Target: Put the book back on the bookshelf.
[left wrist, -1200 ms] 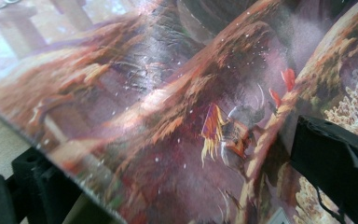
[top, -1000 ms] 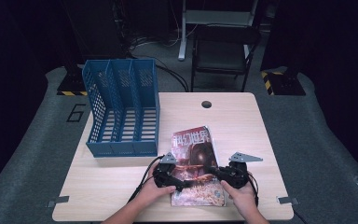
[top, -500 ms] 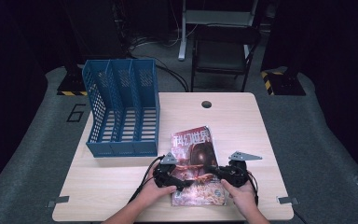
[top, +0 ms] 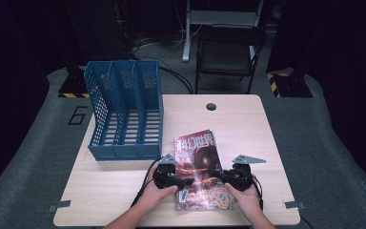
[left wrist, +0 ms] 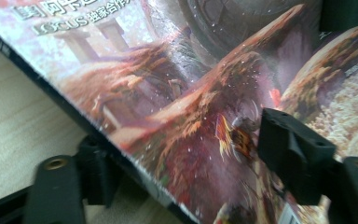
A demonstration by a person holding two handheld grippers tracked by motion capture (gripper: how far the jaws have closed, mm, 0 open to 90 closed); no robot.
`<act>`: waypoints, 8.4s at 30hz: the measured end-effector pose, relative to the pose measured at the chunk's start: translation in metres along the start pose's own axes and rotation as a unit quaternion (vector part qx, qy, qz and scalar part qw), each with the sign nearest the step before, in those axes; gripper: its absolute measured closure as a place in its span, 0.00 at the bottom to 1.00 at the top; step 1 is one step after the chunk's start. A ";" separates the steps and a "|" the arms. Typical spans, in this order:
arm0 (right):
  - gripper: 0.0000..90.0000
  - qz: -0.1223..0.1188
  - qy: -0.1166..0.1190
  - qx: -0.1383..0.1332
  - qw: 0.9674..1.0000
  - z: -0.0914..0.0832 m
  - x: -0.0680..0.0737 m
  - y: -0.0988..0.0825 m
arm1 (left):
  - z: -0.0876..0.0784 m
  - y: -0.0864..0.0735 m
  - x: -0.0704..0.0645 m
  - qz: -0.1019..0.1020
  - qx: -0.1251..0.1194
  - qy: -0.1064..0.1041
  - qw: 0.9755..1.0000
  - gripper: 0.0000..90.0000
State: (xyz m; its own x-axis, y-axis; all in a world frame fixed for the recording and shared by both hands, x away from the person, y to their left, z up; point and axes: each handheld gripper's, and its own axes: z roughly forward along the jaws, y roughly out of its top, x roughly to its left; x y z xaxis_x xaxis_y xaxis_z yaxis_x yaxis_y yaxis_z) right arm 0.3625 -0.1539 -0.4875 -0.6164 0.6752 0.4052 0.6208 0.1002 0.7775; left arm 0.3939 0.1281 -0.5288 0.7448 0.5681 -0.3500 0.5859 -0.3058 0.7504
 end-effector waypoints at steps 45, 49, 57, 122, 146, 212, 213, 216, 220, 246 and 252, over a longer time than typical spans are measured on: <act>0.80 0.061 0.037 0.030 0.997 0.001 -0.016 -0.003 | -0.039 0.020 -0.016 0.016 -0.016 -0.005 1.000 0.87; 0.77 0.059 0.041 0.041 0.997 0.003 -0.017 -0.003 | -0.044 0.023 -0.018 0.024 -0.023 0.001 0.999 0.89; 0.76 0.066 0.048 0.052 0.995 0.005 -0.017 -0.004 | -0.051 0.026 -0.021 0.039 -0.031 0.005 0.999 0.91; 0.97 -0.206 -0.049 -0.036 0.977 -0.009 0.058 0.038 | -0.088 0.025 -0.034 0.110 -0.091 0.097 0.985 0.88; 0.90 -0.150 0.035 -0.001 0.988 -0.012 0.038 0.024 | -0.099 0.008 -0.040 0.144 -0.066 0.065 0.985 0.89; 0.77 -0.132 0.033 0.052 0.989 -0.008 0.024 0.012 | -0.139 0.097 -0.074 0.134 -0.017 0.001 0.991 0.69; 0.77 -0.130 0.031 0.052 0.990 -0.007 0.023 0.011 | -0.139 0.100 -0.075 0.134 -0.017 0.000 0.991 0.69; 0.77 -0.131 0.033 0.057 0.989 -0.006 0.021 0.011 | -0.139 0.105 -0.076 0.138 -0.008 0.002 0.990 0.69; 0.77 -0.132 0.034 0.060 0.989 -0.005 0.020 0.010 | -0.139 0.111 -0.077 0.141 -0.002 0.002 0.990 0.69; 0.84 -0.110 0.046 0.052 0.992 -0.007 0.015 0.011 | -0.134 0.144 -0.085 0.162 0.040 0.004 0.986 0.68; 0.83 -0.109 0.046 0.051 0.992 -0.007 0.015 0.011 | -0.130 0.150 -0.087 0.163 0.060 0.004 0.985 0.69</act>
State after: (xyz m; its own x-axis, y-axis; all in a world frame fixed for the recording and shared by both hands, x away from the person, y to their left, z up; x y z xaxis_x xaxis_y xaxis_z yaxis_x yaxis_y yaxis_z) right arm 0.3569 -0.1485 -0.4692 -0.7799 0.5607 0.2780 0.5109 0.3138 0.8003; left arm 0.3751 0.1324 -0.3127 0.8972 0.4312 -0.0960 0.3499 -0.5609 0.7503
